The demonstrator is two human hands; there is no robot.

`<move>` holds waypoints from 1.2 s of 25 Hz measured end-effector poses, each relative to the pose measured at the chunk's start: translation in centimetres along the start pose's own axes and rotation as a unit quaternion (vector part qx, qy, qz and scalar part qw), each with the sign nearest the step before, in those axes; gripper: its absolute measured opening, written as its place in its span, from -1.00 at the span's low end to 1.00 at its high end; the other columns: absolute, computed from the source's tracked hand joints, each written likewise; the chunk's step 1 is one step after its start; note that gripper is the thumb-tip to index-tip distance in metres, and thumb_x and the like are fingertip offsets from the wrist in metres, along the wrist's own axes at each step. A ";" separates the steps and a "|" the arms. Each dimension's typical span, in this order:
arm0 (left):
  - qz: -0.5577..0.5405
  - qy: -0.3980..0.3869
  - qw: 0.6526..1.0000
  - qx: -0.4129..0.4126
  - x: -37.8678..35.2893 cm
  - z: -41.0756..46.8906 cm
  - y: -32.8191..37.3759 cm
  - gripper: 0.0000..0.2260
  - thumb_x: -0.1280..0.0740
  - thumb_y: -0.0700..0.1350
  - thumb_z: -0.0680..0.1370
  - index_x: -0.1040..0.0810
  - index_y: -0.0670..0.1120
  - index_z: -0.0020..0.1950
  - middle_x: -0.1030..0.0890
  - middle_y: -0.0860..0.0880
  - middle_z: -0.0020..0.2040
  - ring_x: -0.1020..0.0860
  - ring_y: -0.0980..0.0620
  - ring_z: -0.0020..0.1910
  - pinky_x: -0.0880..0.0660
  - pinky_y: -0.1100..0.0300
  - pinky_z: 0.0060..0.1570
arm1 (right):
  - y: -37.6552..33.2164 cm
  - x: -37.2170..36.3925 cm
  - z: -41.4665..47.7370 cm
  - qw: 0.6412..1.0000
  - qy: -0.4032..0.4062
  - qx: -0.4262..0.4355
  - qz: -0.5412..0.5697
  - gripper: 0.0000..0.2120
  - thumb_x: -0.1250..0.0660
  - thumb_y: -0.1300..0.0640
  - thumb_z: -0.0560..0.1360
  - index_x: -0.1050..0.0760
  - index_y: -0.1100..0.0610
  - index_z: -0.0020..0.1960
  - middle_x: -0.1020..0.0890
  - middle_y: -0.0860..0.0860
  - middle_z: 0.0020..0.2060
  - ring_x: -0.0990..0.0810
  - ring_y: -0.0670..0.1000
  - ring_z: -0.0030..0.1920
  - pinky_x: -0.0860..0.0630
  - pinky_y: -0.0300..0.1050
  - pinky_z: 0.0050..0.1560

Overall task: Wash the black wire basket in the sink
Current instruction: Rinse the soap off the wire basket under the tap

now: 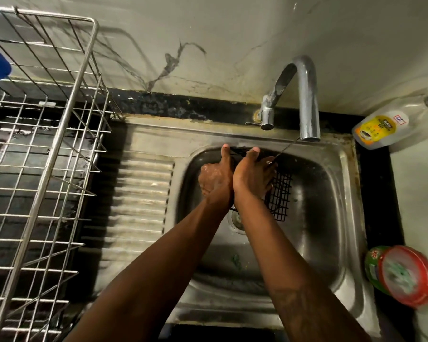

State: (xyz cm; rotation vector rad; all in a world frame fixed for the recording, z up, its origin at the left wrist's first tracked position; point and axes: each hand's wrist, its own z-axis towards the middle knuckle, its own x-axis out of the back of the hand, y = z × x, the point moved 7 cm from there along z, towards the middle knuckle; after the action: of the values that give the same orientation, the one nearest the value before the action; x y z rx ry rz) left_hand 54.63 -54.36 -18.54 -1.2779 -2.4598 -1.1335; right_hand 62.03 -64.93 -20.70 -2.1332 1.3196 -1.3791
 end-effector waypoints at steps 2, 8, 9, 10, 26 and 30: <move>0.006 -0.008 1.000 0.007 -0.3 0.2 -0.2 -0.18 -0.23 0.48 0.44 -0.50 -0.22 0.33 -0.57 -0.24 0.24 -0.56 -0.23 0.20 -0.51 -0.04 0.19 | -0.1 0.6 1.8 0.999 0.014 -0.037 0.034 -0.31 0.14 -0.27 0.64 0.03 0.08 0.65 -0.04 0.05 0.63 -0.01 0.09 0.62 0.08 0.20 0.59; 0.016 -0.019 1.000 -0.002 -0.9 -0.4 0.6 -0.12 -0.16 0.49 0.46 -0.45 -0.26 0.38 -0.52 -0.26 0.30 -0.53 -0.23 0.22 -0.47 -0.08 0.25 | 4.4 -2.7 13.1 0.985 -0.083 -0.111 0.107 0.15 0.18 -0.49 0.07 -0.19 -0.03 0.58 -0.25 0.02 0.57 -0.27 0.12 0.54 -0.25 0.25 0.47; 0.009 -0.019 1.000 0.004 -0.9 -0.3 0.6 -0.13 -0.18 0.50 0.44 -0.47 -0.24 0.36 -0.54 -0.24 0.28 -0.54 -0.21 0.19 -0.49 -0.07 0.22 | 4.0 -2.1 12.1 0.987 -0.073 -0.123 0.080 0.19 0.19 -0.54 0.04 -0.20 -0.03 0.58 -0.24 0.05 0.57 -0.26 0.16 0.53 -0.23 0.28 0.47; -0.010 -0.018 1.000 0.021 -0.7 -0.2 0.3 -0.14 -0.21 0.50 0.42 -0.49 -0.22 0.34 -0.56 -0.22 0.25 -0.56 -0.18 0.14 -0.51 -0.04 0.17 | 3.0 -0.9 10.1 0.990 -0.057 -0.121 0.041 0.22 0.18 -0.61 0.05 -0.19 -0.02 0.58 -0.22 0.09 0.58 -0.24 0.22 0.53 -0.20 0.32 0.47; -0.195 0.044 0.972 0.125 2.3 1.4 -2.6 -0.19 -0.37 0.47 0.31 -0.53 -0.16 0.26 -0.63 -0.13 0.09 -0.59 -0.10 -0.05 -0.60 0.01 0.00 | 0.4 -0.2 3.8 0.989 -0.091 -0.089 -0.079 -0.38 0.14 -0.24 0.66 -0.36 0.15 0.44 -0.39 0.20 0.41 -0.36 0.22 0.43 -0.29 0.20 0.43; -0.222 0.021 0.961 0.163 2.0 1.5 -3.2 -0.27 -0.41 0.40 0.34 -0.57 -0.18 0.21 -0.62 -0.13 0.09 -0.60 -0.15 -0.02 -0.59 0.02 0.00 | -0.7 -0.9 1.3 0.967 -0.134 0.049 -0.211 -0.20 0.25 -0.39 0.60 0.18 0.11 0.65 0.13 0.17 0.63 0.15 0.23 0.61 0.15 0.35 0.54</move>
State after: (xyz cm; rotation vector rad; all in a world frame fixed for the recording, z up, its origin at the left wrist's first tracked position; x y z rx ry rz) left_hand 51.30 -53.17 -20.54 -0.6215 -2.8281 -0.7645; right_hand 63.36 -64.16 -21.43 -2.5177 0.7087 -1.2025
